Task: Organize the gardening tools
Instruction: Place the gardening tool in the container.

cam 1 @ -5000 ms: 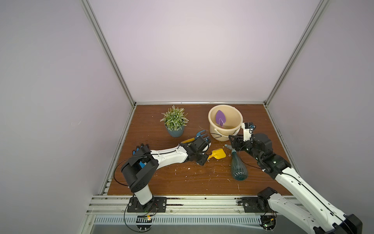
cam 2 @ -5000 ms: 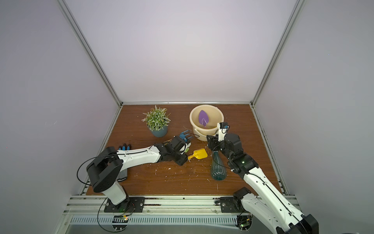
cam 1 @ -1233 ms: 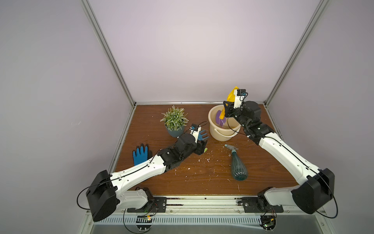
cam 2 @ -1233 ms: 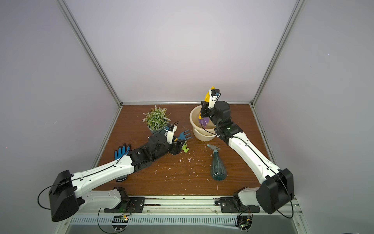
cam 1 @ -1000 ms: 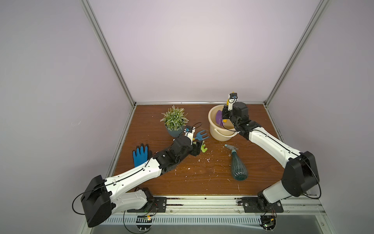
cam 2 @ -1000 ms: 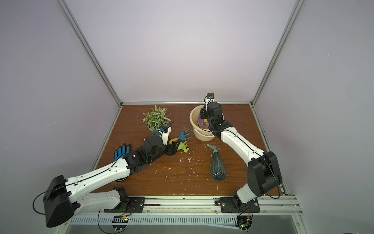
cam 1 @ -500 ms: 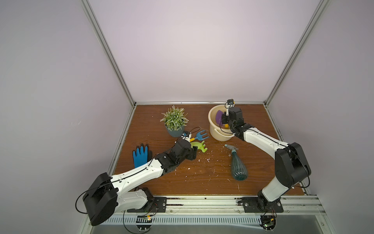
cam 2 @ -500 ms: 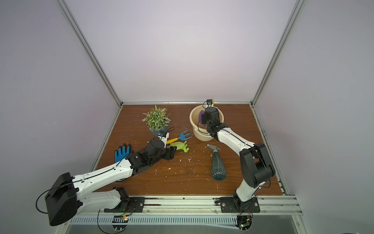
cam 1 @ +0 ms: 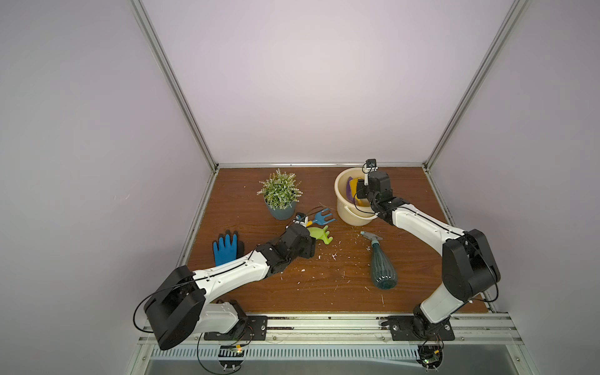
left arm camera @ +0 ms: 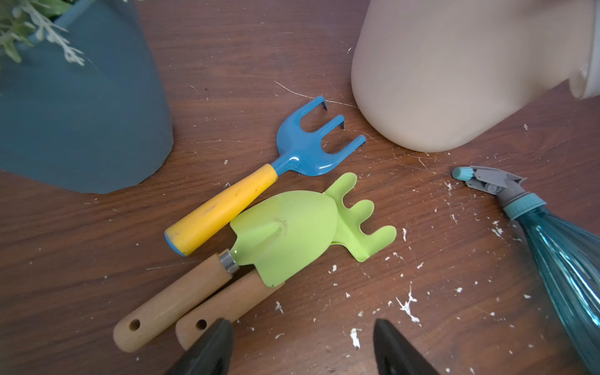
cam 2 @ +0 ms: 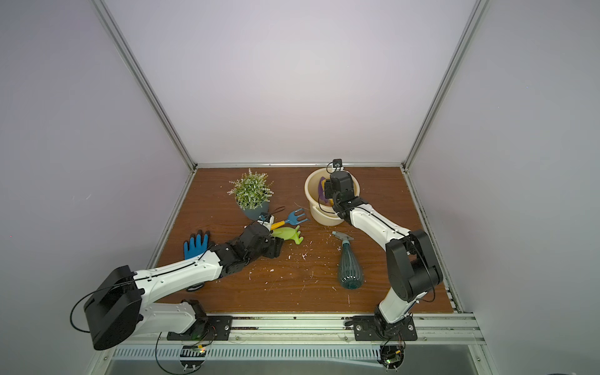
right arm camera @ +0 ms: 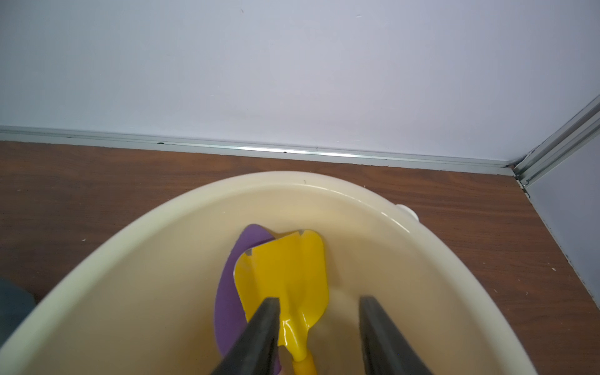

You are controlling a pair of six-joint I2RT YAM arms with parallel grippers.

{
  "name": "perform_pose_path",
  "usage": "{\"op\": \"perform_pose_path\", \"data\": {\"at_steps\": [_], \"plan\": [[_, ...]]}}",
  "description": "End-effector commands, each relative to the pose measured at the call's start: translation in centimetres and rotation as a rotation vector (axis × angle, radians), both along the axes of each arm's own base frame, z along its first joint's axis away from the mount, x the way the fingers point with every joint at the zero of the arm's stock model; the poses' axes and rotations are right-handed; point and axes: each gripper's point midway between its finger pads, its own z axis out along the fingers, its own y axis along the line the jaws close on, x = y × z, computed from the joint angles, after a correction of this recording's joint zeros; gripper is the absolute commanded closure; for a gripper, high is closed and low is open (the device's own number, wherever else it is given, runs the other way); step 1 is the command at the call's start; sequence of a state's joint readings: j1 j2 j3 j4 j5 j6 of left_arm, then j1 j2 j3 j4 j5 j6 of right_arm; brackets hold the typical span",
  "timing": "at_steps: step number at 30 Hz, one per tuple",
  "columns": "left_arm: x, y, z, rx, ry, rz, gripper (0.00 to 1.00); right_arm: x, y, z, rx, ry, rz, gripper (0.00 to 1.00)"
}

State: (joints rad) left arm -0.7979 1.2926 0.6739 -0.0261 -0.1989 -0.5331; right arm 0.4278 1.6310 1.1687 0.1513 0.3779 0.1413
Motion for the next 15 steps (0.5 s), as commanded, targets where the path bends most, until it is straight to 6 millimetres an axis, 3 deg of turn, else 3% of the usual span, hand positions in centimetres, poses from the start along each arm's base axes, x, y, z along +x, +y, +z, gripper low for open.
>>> {"op": "perform_pose_path", "data": {"at_steps": [1,7,11,15], "plan": [[0.8,0.6,0.2,-0.012,0.002,0.014,0.29,-1.2,0.1,6.5,0.104,-0.107,0.022,0.52],[2.1,2.5,-1.0,-0.025,0.05,0.057,0.31,-5.1,-0.1,8.2,0.19,-0.097,0.085,0.48],[3.1,3.0,-1.8,0.0,0.078,0.078,0.3,-8.0,-0.6,7.3,0.226,-0.062,0.106,0.47],[4.0,1.8,-2.4,0.023,0.108,0.04,0.3,-10.6,-0.9,6.0,0.256,-0.039,0.125,0.47]]}}
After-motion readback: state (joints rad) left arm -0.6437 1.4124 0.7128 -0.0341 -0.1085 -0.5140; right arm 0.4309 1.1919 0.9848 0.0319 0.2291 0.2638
